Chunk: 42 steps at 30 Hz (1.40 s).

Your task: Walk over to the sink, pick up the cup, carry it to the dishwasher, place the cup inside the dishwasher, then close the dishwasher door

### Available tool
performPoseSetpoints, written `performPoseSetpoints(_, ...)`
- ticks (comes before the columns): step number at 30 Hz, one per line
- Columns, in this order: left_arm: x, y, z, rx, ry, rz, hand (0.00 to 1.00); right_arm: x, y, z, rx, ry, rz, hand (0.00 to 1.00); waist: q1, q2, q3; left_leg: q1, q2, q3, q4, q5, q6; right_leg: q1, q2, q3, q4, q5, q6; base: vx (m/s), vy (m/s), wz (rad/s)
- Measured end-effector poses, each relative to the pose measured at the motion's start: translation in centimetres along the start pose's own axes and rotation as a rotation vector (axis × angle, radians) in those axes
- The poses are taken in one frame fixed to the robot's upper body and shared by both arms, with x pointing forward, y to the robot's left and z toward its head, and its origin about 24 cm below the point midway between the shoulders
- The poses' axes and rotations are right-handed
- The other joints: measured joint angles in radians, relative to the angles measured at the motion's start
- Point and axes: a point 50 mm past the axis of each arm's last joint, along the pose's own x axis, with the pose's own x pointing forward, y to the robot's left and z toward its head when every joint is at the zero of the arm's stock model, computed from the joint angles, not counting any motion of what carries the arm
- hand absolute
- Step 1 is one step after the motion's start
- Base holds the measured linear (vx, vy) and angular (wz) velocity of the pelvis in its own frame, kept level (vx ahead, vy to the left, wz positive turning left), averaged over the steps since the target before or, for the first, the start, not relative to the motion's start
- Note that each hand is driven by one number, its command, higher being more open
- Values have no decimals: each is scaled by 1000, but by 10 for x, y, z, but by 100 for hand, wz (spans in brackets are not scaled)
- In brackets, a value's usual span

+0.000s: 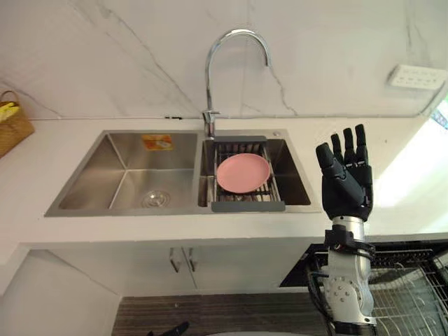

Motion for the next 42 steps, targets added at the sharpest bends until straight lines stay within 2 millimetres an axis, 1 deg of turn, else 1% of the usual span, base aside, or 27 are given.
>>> performPoseSetpoints(1,1,0,1,-21,25,4,100,3,2,-3,0,17,5,100,1,-3,3,-8,0,-11,8,-2,-2,3,1,0,-7,-6,-10,-69,-34,22)
performPoseSetpoints(2,1,0,1,-33,40,6,100,5,2,-3,-5,20,7,100,3,-6,4,-17,0,-17,14,-4,-2,8,5,0,-25,-7,-12,-123,-75,29)
performPoseSetpoints(3,2,3,4,-39,63,11,100,9,1,0,-22,19,10,100,-1,-13,8,-45,-2,-29,27,-4,-6,39,18,6,-116,-7,-12,-92,-61,24)
performPoseSetpoints(4,2,2,7,-42,70,3,100,11,0,3,-33,12,11,100,1,-20,14,-59,-4,-31,34,-2,-8,60,23,11,-173,-10,-12,-143,-107,22)
performPoseSetpoints(5,3,-1,9,-65,78,-7,100,17,-3,9,-56,0,6,100,2,-18,45,-63,7,-29,42,2,-11,75,37,5,-219,5,-13,-146,-84,16)
performPoseSetpoints(6,3,-1,10,-76,75,-9,100,18,-9,12,-71,-9,-24,100,0,-21,62,-59,15,-24,37,15,-18,83,42,-8,-223,12,-6,-172,-99,18)
performPoseSetpoints(7,3,0,11,-78,73,-6,100,18,-13,12,-79,-9,-48,100,-1,-27,67,-55,19,-24,32,21,-21,88,44,-14,-228,12,-4,-140,-66,20)
performPoseSetpoints(8,3,0,11,-81,70,-4,100,17,-19,15,-95,-17,-84,100,-1,-27,71,-46,26,-22,18,34,-27,100,51,-21,-248,10,-2,-82,-40,10)
performPoseSetpoints(12,3,-1,9,-95,57,-5,100,18,-25,23,-176,-41,-122,100,-2,-19,78,-41,46,22,-19,50,-22,125,59,-42,-308,28,15,-6,8,1)
performPoseSetpoints(15,4,-2,9,-87,49,16,100,17,-26,22,-223,-32,-140,100,-2,-22,84,-18,32,29,-65,65,-19,139,46,-42,-329,56,29,86,57,0)
performPoseSetpoints(17,4,-4,11,-45,42,14,100,13,-29,21,-301,-10,-146,100,-1,-19,88,2,21,34,-93,74,-26,155,37,-43,-339,65,27,147,51,3)
performPoseSetpoints(19,4,-4,13,-10,32,15,100,13,-30,19,-349,8,-142,100,-2,-18,91,15,17,37,-110,76,-26,165,33,-43,-350,66,29,129,18,-3)
performPoseSetpoints(22,4,-4,15,25,22,15,100,13,-30,14,-463,73,-115,100,-2,-19,96,33,13,76,-115,81,-28,178,27,-30,-357,68,34,118,15,-8)
performPoseSetpoints(24,3,-4,16,27,21,11,100,15,-34,13,-595,138,-74,100,-6,-21,103,52,12,112,-116,78,-32,199,24,-28,-363,71,40,68,40,1)
performPoseSetpoints(25,3,-4,16,28,21,10,100,16,-35,14,-635,154,-59,100,-6,-21,103,53,12,114,-116,78,-32,199,23,-27,-363,71,41,0,0,0)
performPoseSetpoints(27,3,-4,16,29,24,10,100,24,-36,17,-757,190,-8,100,-8,-21,104,52,10,114,-121,77,-32,199,22,-28,-364,71,42,0,0,0)
performPoseSetpoints(30,2,-3,16,30,18,8,100,43,-30,30,-923,196,69,100,-9,-21,104,46,8,112,-122,76,-31,199,21,-34,-375,70,44,-48,5,4)
performPoseSetpoints(31,2,-2,16,31,17,7,100,53,-26,36,-979,188,96,100,-11,-21,104,43,7,108,-122,76,-31,201,20,-38,-381,70,44,-63,2,7)
performPoseSetpoints(32,2,-2,16,30,19,7,100,58,-25,38,-1005,189,108,100,-14,-20,104,43,7,105,-122,77,-29,202,20,-43,-381,71,44,-89,2,18)
performPoseSetpoints(34,2,-1,15,30,21,7,100,73,-21,42,-1125,224,158,100,-17,-21,103,43,6,91,-123,79,-27,212,21,-65,-382,70,44,-107,7,25)
performPoseSetpoints(36,1,-1,16,28,19,4,100,80,-20,41,-1177,253,186,100,-16,-21,103,38,5,81,-123,84,-19,212,20,-79,-387,70,45,-72,12,24)
performPoseSetpoints(39,1,-2,18,27,12,-2,100,86,-28,33,-1266,348,222,100,-6,-26,100,14,2,65,-123,95,-14,214,16,-120,-401,71,53,-29,7,38)
performPoseSetpoints(41,0,-4,20,28,11,-10,100,92,-45,25,-1353,461,213,100,4,-27,99,-1,-8,35,-123,104,-11,221,11,-156,-412,80,55,42,1,45)
performPoseSetpoints(42,0,-4,21,30,10,-12,100,94,-49,24,-1382,488,207,100,7,-27,99,-3,-11,26,-123,110,-9,226,9,-164,-417,83,57,55,2,38)
